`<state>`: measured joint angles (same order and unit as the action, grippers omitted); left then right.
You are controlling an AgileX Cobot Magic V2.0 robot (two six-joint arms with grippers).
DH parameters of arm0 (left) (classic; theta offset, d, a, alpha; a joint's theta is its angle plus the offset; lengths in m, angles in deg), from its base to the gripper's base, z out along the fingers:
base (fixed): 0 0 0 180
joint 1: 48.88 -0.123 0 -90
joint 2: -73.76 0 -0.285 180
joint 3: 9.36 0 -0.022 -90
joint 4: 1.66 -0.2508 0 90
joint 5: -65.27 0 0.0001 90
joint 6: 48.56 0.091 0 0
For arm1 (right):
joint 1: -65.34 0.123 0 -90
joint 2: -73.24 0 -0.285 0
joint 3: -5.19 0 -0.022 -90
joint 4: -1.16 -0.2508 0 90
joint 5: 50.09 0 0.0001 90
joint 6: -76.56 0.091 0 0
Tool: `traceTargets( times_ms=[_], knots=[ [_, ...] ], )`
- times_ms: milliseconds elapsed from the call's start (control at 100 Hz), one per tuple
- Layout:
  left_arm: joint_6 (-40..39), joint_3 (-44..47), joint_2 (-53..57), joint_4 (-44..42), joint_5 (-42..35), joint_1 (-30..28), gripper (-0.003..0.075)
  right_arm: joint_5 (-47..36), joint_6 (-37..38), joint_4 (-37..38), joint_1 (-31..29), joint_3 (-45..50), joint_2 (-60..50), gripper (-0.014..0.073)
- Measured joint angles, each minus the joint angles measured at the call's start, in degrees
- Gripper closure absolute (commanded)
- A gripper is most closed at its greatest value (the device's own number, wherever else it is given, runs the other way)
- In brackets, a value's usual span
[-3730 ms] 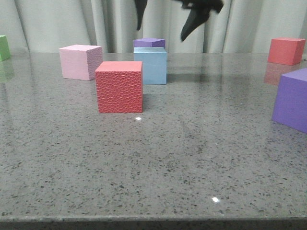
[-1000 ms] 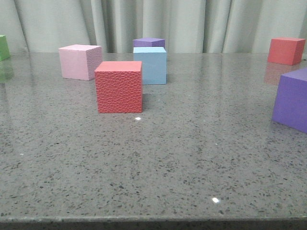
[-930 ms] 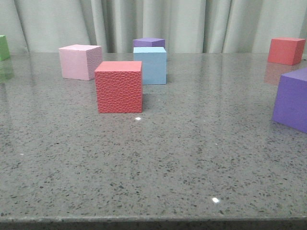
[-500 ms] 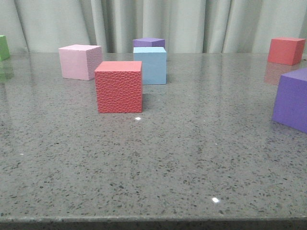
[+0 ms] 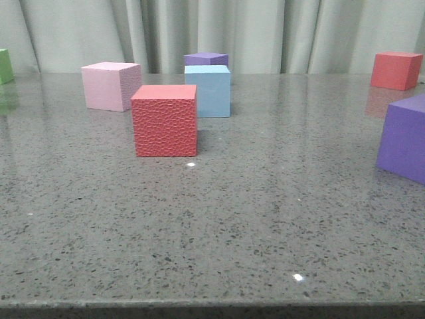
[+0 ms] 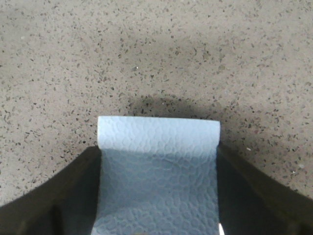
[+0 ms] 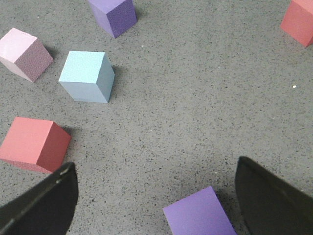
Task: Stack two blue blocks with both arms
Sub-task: 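Close the left gripper on the light blue cube and lift it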
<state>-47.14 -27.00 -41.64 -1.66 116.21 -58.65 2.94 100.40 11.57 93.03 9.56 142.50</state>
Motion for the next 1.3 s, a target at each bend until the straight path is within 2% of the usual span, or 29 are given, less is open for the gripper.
traceTargets(
  times_ms=[270, 470, 840, 1040, 1300],
  knots=[
    [0.0, -8.8, 0.0, 6.7, 8.4, 0.1, 0.0407, -1.8, 0.4, 3.3, 0.0, 2.4, -3.5, -0.0051],
    [-0.8, -16.6, 0.0, 7.5, 14.4, 2.6, 0.0407, -2.5, 2.5, 7.2, 0.0, 6.7, -8.3, -0.0051],
    [-8.8, -25.9, 0.0, 2.4, 19.0, 15.4, 0.0407, -0.4, 4.9, 12.2, 0.0, 11.0, -15.1, -0.0051],
    [-13.7, -26.9, 0.0, 0.0, 19.6, 22.6, 0.0407, 2.3, 6.3, 15.7, 0.0, 12.0, -20.2, -0.0051],
    [-19.5, -26.9, 0.0, -1.8, 17.8, 30.2, 0.0407, 5.5, 6.4, 16.3, 0.0, 12.0, -22.7, -0.0051]
  ],
)
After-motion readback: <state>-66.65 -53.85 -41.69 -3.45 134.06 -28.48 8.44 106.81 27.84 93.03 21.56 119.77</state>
